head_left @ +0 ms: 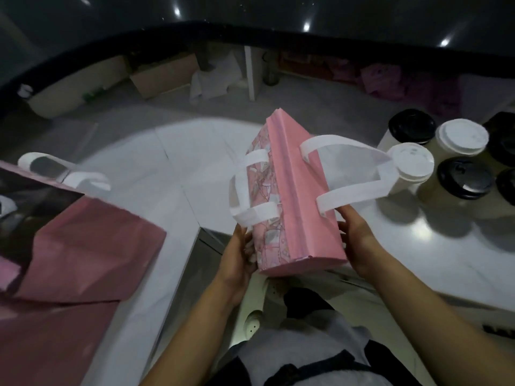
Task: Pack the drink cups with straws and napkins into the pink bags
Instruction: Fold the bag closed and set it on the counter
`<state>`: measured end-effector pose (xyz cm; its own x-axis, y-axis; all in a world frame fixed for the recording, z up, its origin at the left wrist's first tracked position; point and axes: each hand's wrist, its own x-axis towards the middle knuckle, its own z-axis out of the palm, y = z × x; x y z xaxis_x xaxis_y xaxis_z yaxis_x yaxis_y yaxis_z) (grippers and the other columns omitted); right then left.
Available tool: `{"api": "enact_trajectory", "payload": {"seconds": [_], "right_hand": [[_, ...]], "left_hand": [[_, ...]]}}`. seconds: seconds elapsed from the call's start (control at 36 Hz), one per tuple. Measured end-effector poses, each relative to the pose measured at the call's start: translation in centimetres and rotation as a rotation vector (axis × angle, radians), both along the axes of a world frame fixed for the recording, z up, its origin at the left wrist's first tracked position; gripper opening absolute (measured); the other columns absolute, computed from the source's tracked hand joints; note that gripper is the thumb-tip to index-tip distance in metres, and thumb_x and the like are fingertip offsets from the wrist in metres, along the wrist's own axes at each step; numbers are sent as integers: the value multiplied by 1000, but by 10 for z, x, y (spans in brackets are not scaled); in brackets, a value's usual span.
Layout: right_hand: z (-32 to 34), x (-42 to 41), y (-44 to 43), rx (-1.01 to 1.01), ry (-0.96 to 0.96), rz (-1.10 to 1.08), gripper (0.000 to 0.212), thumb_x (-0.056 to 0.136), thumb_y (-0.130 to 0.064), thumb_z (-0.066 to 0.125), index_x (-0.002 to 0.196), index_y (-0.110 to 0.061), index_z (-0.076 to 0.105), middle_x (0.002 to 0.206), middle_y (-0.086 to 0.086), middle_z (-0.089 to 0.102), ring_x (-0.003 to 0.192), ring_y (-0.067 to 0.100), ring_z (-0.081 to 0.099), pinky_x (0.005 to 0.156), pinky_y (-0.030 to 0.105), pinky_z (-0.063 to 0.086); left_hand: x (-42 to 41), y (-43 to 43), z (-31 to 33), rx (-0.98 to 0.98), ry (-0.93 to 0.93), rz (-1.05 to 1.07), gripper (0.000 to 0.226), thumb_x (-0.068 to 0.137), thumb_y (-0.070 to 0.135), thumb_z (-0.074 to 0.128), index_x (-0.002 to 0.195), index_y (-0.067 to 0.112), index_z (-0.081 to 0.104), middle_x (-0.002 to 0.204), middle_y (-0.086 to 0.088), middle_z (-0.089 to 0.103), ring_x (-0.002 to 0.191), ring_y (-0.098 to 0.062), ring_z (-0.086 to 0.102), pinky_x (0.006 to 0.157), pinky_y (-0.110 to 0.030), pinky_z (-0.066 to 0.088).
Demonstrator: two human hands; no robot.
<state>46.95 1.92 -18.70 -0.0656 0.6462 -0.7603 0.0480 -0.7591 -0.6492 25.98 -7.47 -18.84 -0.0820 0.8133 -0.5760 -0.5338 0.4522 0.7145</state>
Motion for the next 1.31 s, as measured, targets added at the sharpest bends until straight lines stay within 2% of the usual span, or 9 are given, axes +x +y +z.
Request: {"api": "enact_trajectory", "payload": {"seconds": [0.08, 0.19, 0.33, 0.47, 0.64, 0.78, 1.08, 1.17, 1.31], "right_hand": [[1, -11, -20, -28, 105, -118, 64, 83, -72, 56, 105, -13, 70, 90, 10, 77, 83, 31, 73, 80, 43, 59], [0, -19, -50, 77, 190, -208, 51, 94, -61, 50, 113, -18, 69, 84, 5, 78, 73, 22, 75, 71, 37, 56], [3, -26, -80, 173, 110, -261, 49, 96, -59, 48, 120, -20, 66, 107, 7, 73, 101, 29, 69, 94, 47, 53], [13, -18, -100, 233, 49, -273, 49, 90, -66, 49, 116, -28, 67, 116, 4, 71, 106, 29, 68, 98, 52, 52], [46, -5, -97, 442, 84, -317, 39, 90, -63, 53, 107, -35, 74, 109, -3, 74, 100, 24, 71, 84, 45, 60], [90, 8, -79, 600, 174, -373, 32, 93, -57, 54, 108, -37, 75, 108, -10, 75, 92, 9, 72, 63, 23, 57], [185, 92, 11, 1086, 274, -358, 49, 97, -49, 50, 139, -25, 56, 138, 3, 61, 127, 27, 58, 107, 55, 45], [206, 126, 39, 1191, 248, -345, 57, 93, -51, 52, 143, -23, 51, 138, 3, 60, 125, 25, 59, 105, 53, 47], [225, 184, 98, 1302, 164, -396, 44, 96, -35, 46, 137, -23, 56, 134, 0, 63, 124, 20, 59, 103, 41, 49]], "left_hand": [[6, -11, 6, 31, -24, 22, 48, 102, 58, 42, 94, 29, 80, 123, -9, 36, 111, -27, 32, 93, -48, 31], [8, -28, 9, 67, -63, 5, 50, 104, 58, 38, 128, 27, 69, 132, -8, 66, 119, -26, 64, 100, -40, 51], [7, -51, 5, 96, -64, -35, 54, 103, 59, 39, 136, 23, 62, 129, -9, 69, 118, -25, 67, 101, -43, 50], [12, -60, 14, 125, -5, -87, 53, 101, 61, 41, 130, 25, 67, 125, -8, 72, 116, -25, 68, 96, -41, 53], [20, -50, 39, 218, 20, -134, 49, 96, 70, 40, 115, 39, 74, 123, -6, 73, 114, -26, 69, 96, -46, 54], [31, -14, 77, 360, 62, -166, 45, 97, 66, 42, 96, 41, 79, 103, 1, 79, 92, -18, 76, 66, -28, 60], [110, 110, 190, 690, 148, -163, 39, 96, 51, 52, 122, 31, 72, 119, 1, 74, 104, -13, 72, 75, -25, 59], [146, 147, 213, 715, 132, -177, 45, 104, 44, 46, 135, 17, 62, 115, -2, 75, 101, -14, 72, 74, -26, 58], [214, 211, 230, 732, 67, -181, 36, 102, 41, 49, 119, 19, 72, 107, -4, 77, 95, -14, 74, 71, -25, 58]]}}
